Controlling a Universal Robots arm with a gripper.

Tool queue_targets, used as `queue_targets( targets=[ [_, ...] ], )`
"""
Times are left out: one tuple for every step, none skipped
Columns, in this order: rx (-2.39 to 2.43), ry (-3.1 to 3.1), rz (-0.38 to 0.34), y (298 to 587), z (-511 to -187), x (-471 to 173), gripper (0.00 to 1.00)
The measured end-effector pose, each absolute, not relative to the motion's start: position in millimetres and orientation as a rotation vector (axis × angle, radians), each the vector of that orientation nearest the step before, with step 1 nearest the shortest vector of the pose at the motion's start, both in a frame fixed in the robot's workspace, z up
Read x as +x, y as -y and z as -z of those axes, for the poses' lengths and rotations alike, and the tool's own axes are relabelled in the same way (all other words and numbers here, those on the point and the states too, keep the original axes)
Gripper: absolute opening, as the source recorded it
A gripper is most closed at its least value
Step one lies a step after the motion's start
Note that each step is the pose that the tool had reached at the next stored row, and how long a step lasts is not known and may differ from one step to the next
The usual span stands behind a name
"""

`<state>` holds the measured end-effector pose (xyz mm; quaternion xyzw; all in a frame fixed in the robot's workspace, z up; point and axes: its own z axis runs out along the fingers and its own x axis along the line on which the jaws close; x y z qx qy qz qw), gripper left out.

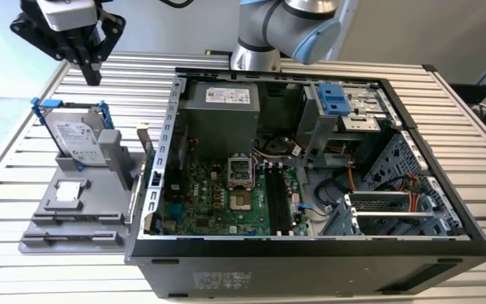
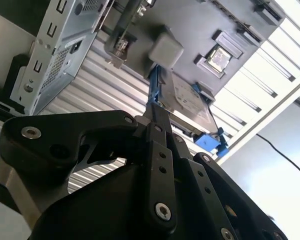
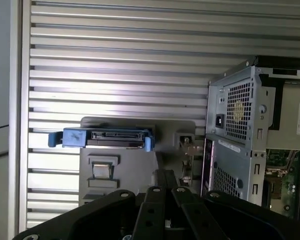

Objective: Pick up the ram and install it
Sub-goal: 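Reach for the ram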

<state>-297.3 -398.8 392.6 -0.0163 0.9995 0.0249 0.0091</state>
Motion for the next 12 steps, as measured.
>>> queue_targets(
  targets=[
    [-0.051, -3.122, -0.078, 398.8, -392.6, -299.9, 0.0],
    [-0.051, -3.122, -0.078, 398.8, -392.6, -302.4, 0.0],
    [-0.051, -3.122, -0.078, 398.8, -392.6, -304.9, 0.0],
    [-0.051, -3.122, -0.078, 398.8, -392.6, -307.6, 0.0],
    [-0.051, -3.122, -0.078, 398.8, -392.6, -310.2, 0.0],
    [-0.051, -3.122, -0.078, 398.8, -392.6, -312.5, 0.0],
    [-0.051, -3.122, -0.078, 398.8, -392.6, -315.1, 0.0],
    [-0.051, -3.122, -0.078, 398.8, -392.6, -317.5, 0.0],
    [-0.051, -3.122, -0.078, 398.8, -392.6, -320.1, 0.0],
    [-0.051, -3.122, -0.078, 398.8, -392.6, -322.7, 0.0],
    [-0.051, -3.122, -0.078, 398.8, -392.6, -325.2, 0.0],
    [-0.051, -3.122, -0.078, 398.8, -392.6, -327.8, 0.0]
  ],
)
